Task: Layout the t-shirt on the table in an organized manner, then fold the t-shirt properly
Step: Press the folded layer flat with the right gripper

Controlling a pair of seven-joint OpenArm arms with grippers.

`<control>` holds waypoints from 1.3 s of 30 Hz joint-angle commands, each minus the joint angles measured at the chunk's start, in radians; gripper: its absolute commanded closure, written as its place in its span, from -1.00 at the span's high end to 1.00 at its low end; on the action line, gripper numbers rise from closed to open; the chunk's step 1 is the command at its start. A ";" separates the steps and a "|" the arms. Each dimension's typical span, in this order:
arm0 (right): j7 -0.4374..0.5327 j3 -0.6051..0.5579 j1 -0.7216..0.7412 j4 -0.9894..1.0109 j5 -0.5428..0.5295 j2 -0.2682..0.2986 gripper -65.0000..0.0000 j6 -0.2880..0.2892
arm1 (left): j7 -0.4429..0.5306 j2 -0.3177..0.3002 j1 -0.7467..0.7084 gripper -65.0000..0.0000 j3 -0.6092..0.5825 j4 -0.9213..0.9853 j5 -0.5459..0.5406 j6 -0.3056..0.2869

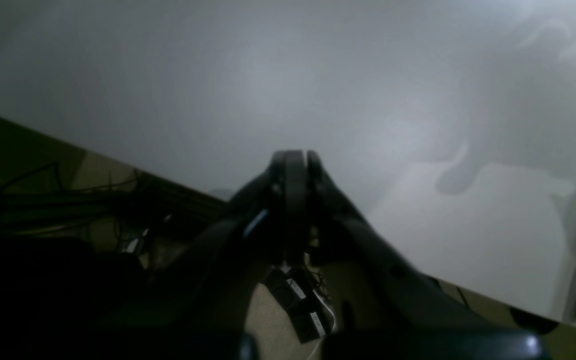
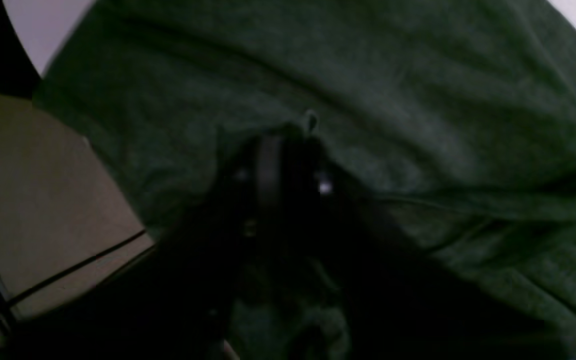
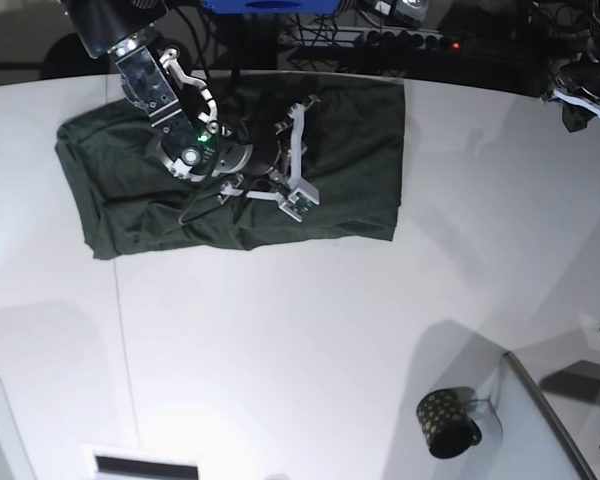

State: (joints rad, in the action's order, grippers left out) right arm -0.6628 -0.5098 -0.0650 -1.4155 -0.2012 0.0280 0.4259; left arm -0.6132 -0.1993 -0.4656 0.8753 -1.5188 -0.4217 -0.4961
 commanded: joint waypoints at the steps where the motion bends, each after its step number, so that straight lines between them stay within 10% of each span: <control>1: 0.015 0.000 0.000 -0.020 -0.008 -0.006 -0.92 0.001 | 0.019 -0.015 -0.002 -1.00 0.006 0.001 -0.006 0.004; 14: 0.015 0.003 -0.098 -0.179 -0.010 0.123 -0.95 0.001 | 0.023 -0.021 0.003 -1.00 0.006 0.036 -0.004 0.004; 26: 0.015 0.087 -0.183 -0.242 -0.010 0.131 -0.94 0.001 | 0.022 -0.021 0.017 -1.00 0.006 0.037 -0.004 0.004; 33: 0.013 0.176 -0.243 -0.324 -0.008 0.135 -0.38 0.001 | 0.022 -0.019 0.018 -1.00 0.006 0.037 -0.004 0.004; 39: 0.013 0.208 -0.299 -0.379 -0.008 0.152 -0.36 0.001 | 0.023 -0.019 0.018 -1.00 0.006 0.037 -0.004 0.004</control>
State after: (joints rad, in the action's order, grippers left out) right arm -0.6773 -0.3035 -0.3733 -1.7710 -0.1967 0.1818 0.4263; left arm -0.6102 -0.2016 -0.4435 0.8753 -1.4658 -0.4187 -0.4938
